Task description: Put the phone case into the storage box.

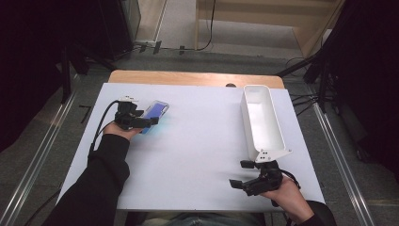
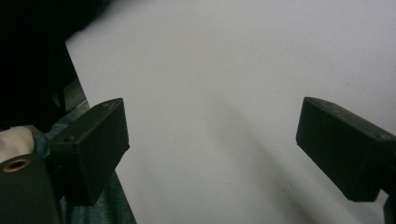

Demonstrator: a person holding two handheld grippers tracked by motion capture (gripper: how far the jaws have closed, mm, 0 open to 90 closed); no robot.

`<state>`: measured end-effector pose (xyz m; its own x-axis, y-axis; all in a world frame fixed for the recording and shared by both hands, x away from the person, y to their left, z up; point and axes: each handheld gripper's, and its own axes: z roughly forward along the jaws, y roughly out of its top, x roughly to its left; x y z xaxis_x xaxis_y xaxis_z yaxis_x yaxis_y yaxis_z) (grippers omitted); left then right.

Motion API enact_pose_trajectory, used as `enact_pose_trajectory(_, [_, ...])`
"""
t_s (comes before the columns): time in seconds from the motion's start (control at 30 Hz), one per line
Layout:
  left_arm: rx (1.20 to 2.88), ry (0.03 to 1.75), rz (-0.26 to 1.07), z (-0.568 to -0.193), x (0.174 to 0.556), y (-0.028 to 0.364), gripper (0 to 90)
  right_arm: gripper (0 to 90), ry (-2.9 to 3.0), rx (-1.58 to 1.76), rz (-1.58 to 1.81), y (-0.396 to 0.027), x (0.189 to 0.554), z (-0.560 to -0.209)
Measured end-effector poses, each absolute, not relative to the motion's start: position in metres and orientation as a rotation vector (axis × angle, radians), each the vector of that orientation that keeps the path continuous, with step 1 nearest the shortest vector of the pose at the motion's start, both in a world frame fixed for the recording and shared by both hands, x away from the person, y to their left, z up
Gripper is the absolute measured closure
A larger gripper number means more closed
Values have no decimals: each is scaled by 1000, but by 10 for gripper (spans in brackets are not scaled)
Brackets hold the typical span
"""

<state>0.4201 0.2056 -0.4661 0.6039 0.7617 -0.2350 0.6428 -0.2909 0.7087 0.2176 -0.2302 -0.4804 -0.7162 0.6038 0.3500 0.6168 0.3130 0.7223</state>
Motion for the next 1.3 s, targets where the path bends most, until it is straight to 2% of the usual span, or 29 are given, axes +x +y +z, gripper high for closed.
enact_pose_trajectory(0.3, [1992,1098,120,-462,412,199,168,80,-2489,-1207,-1401,-231,219,-479])
enact_pose_trajectory(0.97, [1890,1106,114,-449,380,188,168,82,-2451,-1255,-1400,-230,220,-474])
enact_pose_trajectory(1.03, [1888,1109,116,-449,377,187,168,132,-2457,-1251,-1402,-230,220,-473])
enact_pose_trajectory(1.3, [1873,1125,120,-452,368,181,167,131,-2467,-1267,-1396,-231,221,-473])
